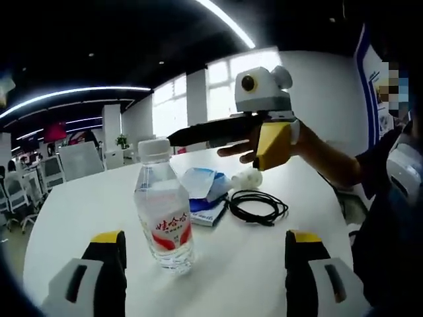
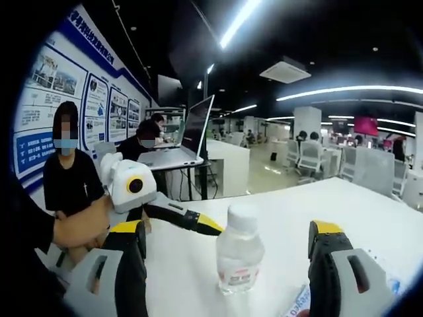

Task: Arrange the tabletop items into an orderly group along one side of the table until the central work area is clear of visible clutter.

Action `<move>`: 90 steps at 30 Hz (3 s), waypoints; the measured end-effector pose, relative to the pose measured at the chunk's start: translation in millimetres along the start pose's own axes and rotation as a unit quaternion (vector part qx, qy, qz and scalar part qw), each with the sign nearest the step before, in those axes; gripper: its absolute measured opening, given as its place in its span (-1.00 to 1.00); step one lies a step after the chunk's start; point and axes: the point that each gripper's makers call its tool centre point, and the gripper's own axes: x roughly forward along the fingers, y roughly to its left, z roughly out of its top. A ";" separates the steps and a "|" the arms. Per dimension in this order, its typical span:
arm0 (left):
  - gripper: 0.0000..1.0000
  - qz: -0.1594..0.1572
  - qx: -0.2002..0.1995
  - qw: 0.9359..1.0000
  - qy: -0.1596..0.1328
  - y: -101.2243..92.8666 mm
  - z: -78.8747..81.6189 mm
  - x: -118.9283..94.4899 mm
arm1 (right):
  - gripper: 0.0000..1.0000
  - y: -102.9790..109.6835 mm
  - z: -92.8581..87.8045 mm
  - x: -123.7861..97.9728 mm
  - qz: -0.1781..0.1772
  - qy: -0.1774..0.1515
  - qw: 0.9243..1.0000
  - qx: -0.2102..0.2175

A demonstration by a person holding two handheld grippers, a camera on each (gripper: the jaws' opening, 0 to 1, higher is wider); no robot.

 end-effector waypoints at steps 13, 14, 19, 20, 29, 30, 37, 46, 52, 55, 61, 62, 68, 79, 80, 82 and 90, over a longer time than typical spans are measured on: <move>1.00 -0.011 0.006 1.000 -0.012 -14.7 6.6 -4.6 | 1.00 -1.8 -0.2 -18.1 -0.005 -0.006 1.000 -0.001; 1.00 -0.013 0.008 1.000 -0.012 -16.3 6.7 -5.0 | 1.00 -2.3 -0.2 -19.4 -0.005 -0.006 1.000 -0.001; 1.00 -0.020 0.017 1.000 -0.011 -21.4 6.0 -8.0 | 1.00 -8.6 -0.4 -26.5 -0.011 -0.005 1.000 -0.002; 1.00 -0.020 0.017 1.000 -0.012 -21.7 5.9 -8.2 | 1.00 -9.1 -0.5 -27.4 -0.012 -0.005 1.000 -0.002; 1.00 -0.011 0.004 1.000 -0.021 -22.5 2.3 -12.8 | 1.00 -16.6 -8.1 -52.7 -0.026 -0.002 1.000 -0.005; 1.00 -0.010 0.004 1.000 -0.021 -23.1 1.7 -13.2 | 1.00 -17.5 -8.3 -55.8 -0.028 -0.004 1.000 -0.005; 1.00 -0.007 0.004 1.000 -0.021 -26.6 -3.0 -17.3 | 1.00 -23.8 -17.2 -77.8 -0.042 0.002 0.999 -0.003; 1.00 -0.002 0.001 1.000 -0.028 -28.5 -4.8 -20.2 | 0.97 -33.9 -23.5 -105.7 -0.065 -0.004 0.998 -0.004; 1.00 0.000 0.002 1.000 -0.027 -31.8 -9.2 -22.4 | 0.92 -43.2 -33.0 -125.3 -0.082 0.003 0.997 -0.013; 1.00 -0.001 0.005 1.000 -0.026 -34.3 -11.3 -23.2 | 0.92 -50.6 -38.9 -132.6 -0.092 0.008 0.996 -0.014; 1.00 -0.006 0.006 1.000 -0.030 -42.0 -12.0 -23.9 | 0.89 -66.4 -50.9 -152.1 -0.113 0.012 0.994 -0.005; 1.00 -0.008 0.010 1.000 -0.027 -43.9 -13.1 -23.4 | 0.89 -67.5 -52.2 -154.2 -0.114 0.012 0.993 -0.004; 0.98 -0.013 0.010 1.000 -0.025 -50.2 -20.4 -24.2 | 0.85 -75.6 -66.8 -174.7 -0.130 0.016 0.991 0.005; 0.96 -0.019 0.021 0.999 -0.027 -57.2 -23.0 -29.6 | 0.66 -90.1 -91.7 -216.7 -0.180 0.011 0.983 0.020; 0.95 -0.019 0.021 0.999 -0.029 -57.3 -21.9 -30.6 | 0.64 -91.0 -93.9 -220.2 -0.182 0.011 0.983 0.022; 0.95 -0.017 0.022 0.999 -0.035 -58.6 -18.6 -33.2 | 0.61 -92.2 -99.2 -228.7 -0.193 0.008 0.981 0.026; 0.95 -0.018 0.025 0.999 -0.036 -61.3 -21.1 -34.1 | 0.51 -99.4 -123.1 -255.5 -0.219 0.016 0.975 0.039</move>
